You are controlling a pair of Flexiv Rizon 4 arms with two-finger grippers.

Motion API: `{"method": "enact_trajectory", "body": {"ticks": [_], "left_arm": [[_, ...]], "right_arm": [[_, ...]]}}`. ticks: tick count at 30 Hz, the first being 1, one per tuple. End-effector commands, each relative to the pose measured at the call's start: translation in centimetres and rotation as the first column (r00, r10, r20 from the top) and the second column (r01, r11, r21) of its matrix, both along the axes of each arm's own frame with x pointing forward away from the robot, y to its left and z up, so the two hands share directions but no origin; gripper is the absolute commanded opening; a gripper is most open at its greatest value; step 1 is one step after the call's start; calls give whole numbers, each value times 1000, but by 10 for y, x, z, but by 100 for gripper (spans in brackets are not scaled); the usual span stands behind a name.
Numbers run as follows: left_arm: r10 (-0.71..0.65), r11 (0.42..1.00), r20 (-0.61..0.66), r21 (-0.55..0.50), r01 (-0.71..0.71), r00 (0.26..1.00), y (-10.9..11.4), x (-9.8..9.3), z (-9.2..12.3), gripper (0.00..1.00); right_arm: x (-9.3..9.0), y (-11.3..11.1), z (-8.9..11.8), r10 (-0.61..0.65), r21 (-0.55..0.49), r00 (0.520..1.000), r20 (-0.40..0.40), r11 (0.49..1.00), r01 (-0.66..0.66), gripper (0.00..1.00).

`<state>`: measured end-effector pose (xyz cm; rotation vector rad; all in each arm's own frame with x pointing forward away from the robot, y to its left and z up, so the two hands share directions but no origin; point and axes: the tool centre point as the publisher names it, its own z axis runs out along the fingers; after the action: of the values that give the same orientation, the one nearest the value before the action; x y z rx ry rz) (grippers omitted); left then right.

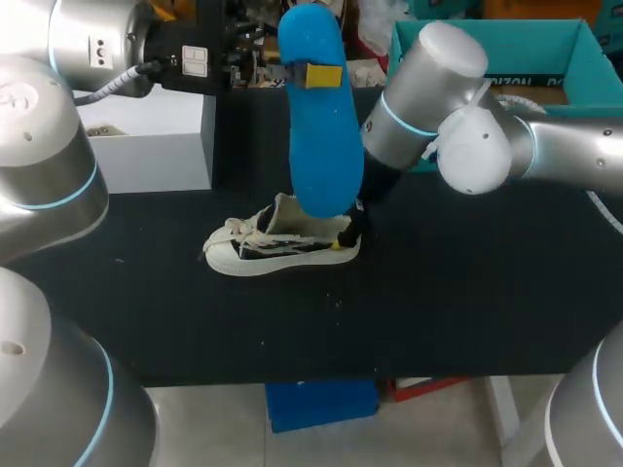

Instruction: Take the shoe out of the shoebox, open the shoe tongue, remove and reinsert the insole, then place the shoe into the shoebox

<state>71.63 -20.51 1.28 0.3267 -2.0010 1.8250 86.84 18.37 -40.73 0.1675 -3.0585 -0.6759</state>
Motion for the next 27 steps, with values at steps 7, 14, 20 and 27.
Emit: {"method": "enact_trajectory", "body": {"ticks": [7, 14, 20, 27], "left_arm": [[2, 1000, 0, 1, -2, 1000, -1, -1, -1, 0], [2, 1000, 0, 1, -2, 1000, -1, -1, -1, 0], [2, 1000, 0, 1, -2, 1000, -1, -1, -1, 0], [2, 1000, 0, 1, -2, 1000, -1, -1, -1, 0]], "right_arm": [[1, 2, -9, 21, 176, 1000, -19, 984, -17, 100], [-1, -3, -19, -21, 267, 999, -25, 963, 26, 100], [-3, -5, -26, -37, 310, 999, -35, 950, 46, 100], [-4, -5, -31, -28, 332, 998, -54, 942, 45, 100]]}}
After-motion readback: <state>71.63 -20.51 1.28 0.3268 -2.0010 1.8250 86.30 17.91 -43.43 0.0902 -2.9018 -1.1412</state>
